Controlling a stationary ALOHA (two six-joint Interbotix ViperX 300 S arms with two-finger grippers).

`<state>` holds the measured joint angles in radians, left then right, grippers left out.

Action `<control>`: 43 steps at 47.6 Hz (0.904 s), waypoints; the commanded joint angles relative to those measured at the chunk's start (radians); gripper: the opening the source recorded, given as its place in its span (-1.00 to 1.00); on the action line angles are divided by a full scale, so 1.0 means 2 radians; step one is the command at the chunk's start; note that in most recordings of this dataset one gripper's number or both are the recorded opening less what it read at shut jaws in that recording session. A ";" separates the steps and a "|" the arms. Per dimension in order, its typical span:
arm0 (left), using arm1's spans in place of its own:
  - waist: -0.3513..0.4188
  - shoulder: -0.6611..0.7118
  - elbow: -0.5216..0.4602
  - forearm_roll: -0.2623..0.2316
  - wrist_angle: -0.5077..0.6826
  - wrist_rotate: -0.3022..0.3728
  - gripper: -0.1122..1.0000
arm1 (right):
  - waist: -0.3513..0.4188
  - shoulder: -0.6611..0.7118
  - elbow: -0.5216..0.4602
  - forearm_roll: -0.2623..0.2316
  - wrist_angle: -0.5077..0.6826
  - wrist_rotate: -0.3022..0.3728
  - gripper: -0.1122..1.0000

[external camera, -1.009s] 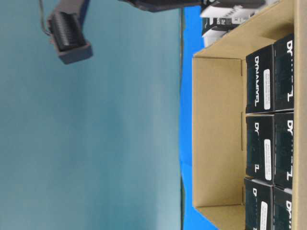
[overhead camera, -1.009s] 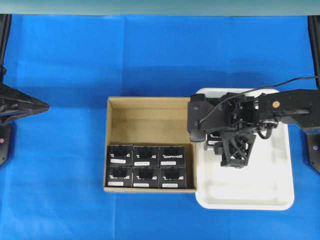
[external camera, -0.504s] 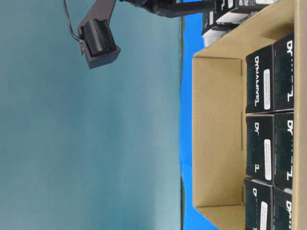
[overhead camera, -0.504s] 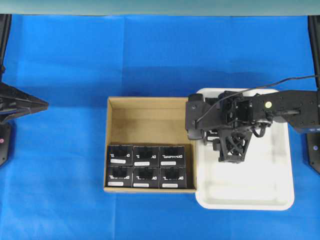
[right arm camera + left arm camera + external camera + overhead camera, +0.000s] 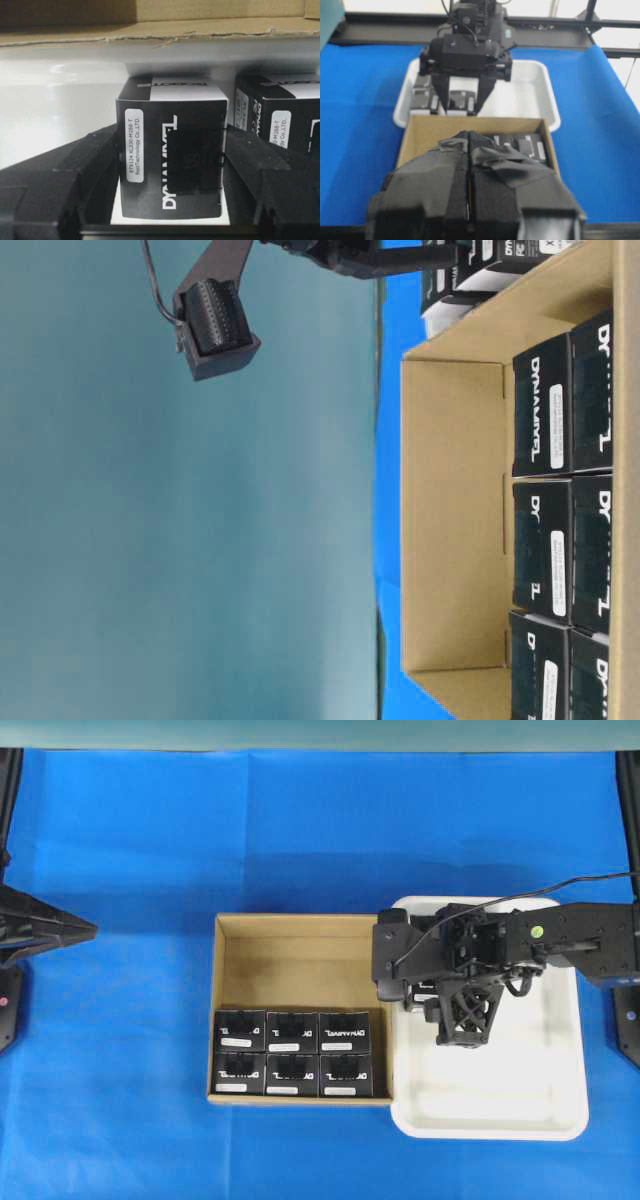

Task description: Pick the box from inside the cardboard box.

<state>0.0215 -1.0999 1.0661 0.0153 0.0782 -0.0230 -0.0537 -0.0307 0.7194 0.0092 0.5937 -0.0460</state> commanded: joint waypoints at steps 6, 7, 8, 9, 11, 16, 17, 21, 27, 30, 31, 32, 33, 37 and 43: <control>0.000 0.005 -0.015 0.001 -0.004 0.000 -0.91 | 0.001 0.002 -0.002 0.000 -0.005 0.000 0.58; 0.000 0.005 -0.015 0.001 -0.004 0.000 -0.91 | 0.001 0.002 -0.002 0.000 -0.005 0.000 0.64; 0.000 0.005 -0.015 0.001 -0.004 0.000 -0.91 | 0.001 0.002 -0.002 0.000 -0.005 0.000 0.71; 0.000 0.005 -0.015 0.001 -0.004 0.000 -0.91 | 0.001 0.002 -0.001 0.000 -0.005 0.000 0.76; 0.000 0.005 -0.015 0.002 -0.004 0.000 -0.91 | 0.002 0.002 -0.001 0.000 -0.005 0.000 0.83; 0.000 0.005 -0.015 0.001 -0.004 0.000 -0.91 | 0.001 0.001 0.000 0.000 -0.005 0.001 0.87; 0.000 0.005 -0.015 0.001 -0.004 0.000 -0.91 | 0.002 0.001 0.000 0.000 -0.005 0.001 0.87; 0.000 0.005 -0.015 0.001 -0.004 0.000 -0.91 | 0.001 -0.001 -0.001 0.000 -0.002 0.002 0.88; 0.001 0.005 -0.015 0.001 -0.004 0.000 -0.91 | 0.003 -0.021 -0.005 0.007 0.008 0.007 0.88; 0.000 0.006 -0.015 0.001 -0.003 0.000 -0.91 | 0.005 -0.040 -0.007 0.008 0.006 0.009 0.88; -0.001 0.006 -0.015 0.001 -0.003 -0.001 -0.91 | 0.005 -0.046 -0.007 0.008 0.006 0.010 0.88; -0.002 0.006 -0.015 0.001 -0.003 0.000 -0.91 | 0.005 -0.053 -0.007 0.008 0.005 0.010 0.88; -0.002 0.007 -0.015 0.001 -0.003 -0.001 -0.91 | 0.005 -0.060 -0.008 0.008 0.005 0.010 0.88; -0.004 0.008 -0.015 0.001 -0.001 -0.001 -0.91 | 0.003 -0.091 -0.009 0.008 0.005 0.011 0.88; -0.004 0.011 -0.014 0.001 -0.001 -0.005 -0.91 | -0.001 -0.130 -0.012 0.008 0.004 0.011 0.88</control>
<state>0.0153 -1.0922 1.0661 0.0138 0.0813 -0.0337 -0.0491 -0.2485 0.7118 0.0215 0.6075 -0.0261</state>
